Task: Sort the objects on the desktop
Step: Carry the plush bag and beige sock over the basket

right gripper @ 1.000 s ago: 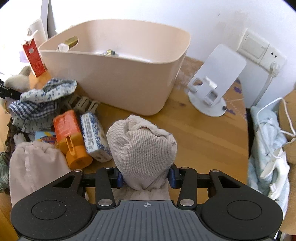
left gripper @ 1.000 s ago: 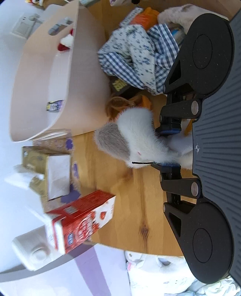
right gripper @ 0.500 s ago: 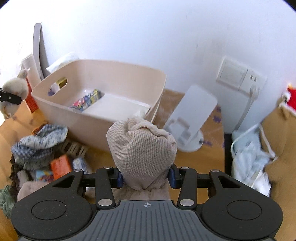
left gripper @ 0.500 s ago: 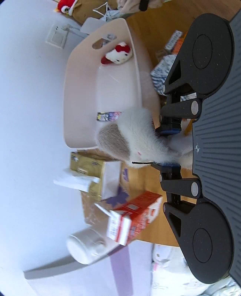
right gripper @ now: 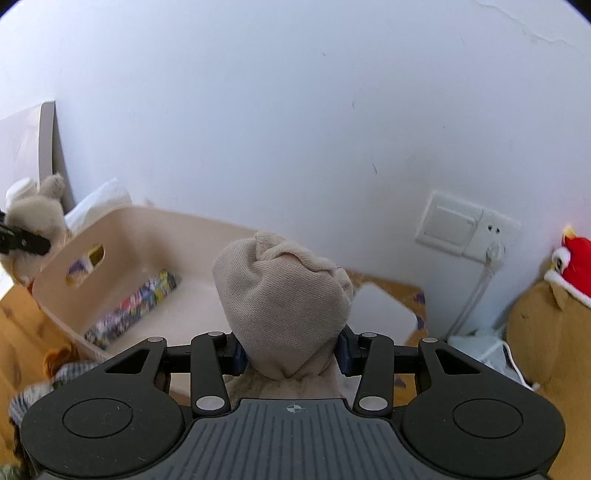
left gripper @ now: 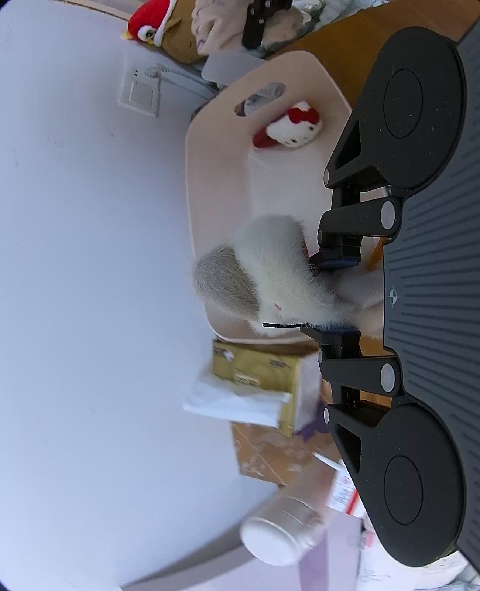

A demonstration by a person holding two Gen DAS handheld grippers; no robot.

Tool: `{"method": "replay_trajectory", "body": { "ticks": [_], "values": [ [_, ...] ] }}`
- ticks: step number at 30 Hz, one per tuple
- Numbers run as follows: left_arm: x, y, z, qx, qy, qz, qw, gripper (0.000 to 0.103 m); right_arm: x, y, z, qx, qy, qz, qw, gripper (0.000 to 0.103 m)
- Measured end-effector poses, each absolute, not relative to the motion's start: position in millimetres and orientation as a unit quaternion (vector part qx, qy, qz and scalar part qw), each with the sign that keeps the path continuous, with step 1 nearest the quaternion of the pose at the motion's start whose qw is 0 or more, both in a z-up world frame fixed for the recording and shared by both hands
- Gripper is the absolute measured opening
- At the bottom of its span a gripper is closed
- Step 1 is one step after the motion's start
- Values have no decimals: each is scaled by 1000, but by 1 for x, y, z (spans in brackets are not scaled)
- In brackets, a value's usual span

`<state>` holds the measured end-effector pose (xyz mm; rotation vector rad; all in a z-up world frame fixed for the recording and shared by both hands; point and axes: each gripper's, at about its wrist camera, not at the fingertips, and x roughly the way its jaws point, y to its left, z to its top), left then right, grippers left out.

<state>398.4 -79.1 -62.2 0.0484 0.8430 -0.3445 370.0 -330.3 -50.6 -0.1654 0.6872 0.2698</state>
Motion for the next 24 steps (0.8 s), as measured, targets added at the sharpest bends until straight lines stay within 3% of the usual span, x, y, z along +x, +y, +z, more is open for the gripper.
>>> {"method": "replay_trajectory", "body": {
  "ticks": [11,24],
  "values": [
    [427,-111,-91,12,435,-147,888,28,402,-284,-56,-91,334,158,925,43],
    [444,-128,-125,40,482,-173,858,30,428,-247,-93,-121,437,174,874,43]
  ]
}}
